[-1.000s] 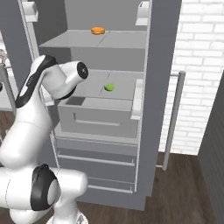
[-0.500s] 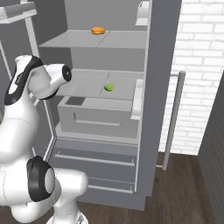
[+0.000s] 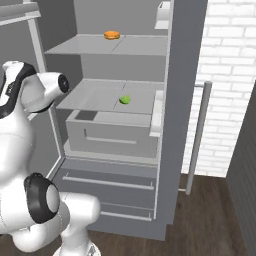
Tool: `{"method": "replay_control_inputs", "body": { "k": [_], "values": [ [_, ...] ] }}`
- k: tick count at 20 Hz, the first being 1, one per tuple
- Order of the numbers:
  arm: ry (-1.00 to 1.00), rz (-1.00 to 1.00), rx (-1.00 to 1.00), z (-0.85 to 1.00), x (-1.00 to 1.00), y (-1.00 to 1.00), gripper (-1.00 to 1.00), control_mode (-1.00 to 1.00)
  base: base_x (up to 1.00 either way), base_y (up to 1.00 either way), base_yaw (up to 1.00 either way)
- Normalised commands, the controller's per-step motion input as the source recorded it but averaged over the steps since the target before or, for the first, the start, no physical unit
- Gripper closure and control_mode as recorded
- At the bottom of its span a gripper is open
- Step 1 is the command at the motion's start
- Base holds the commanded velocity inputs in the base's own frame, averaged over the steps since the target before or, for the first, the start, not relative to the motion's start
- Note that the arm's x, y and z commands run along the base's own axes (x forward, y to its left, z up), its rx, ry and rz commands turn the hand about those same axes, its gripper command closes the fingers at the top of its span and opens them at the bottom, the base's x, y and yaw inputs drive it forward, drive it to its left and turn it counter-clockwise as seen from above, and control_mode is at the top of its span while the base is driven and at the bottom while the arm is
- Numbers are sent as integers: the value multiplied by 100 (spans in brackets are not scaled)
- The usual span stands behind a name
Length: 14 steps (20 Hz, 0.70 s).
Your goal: Grab a lemon wedge from the fridge and one ice cube from the ice bowl, and put them in the glass of lemonade.
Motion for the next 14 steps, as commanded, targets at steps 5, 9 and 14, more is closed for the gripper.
{"method": "replay_control_inputs", "body": {
  "k": [5,9,14],
  "values": [
    [2,0,3,2,-43,-14,-100,-100,0,0,0],
    [-2,-10,19,16,-85,-92,-100,-100,0,0,0],
    [-4,-12,13,27,-93,-100,-100,-100,0,0,0]
  ]
}}
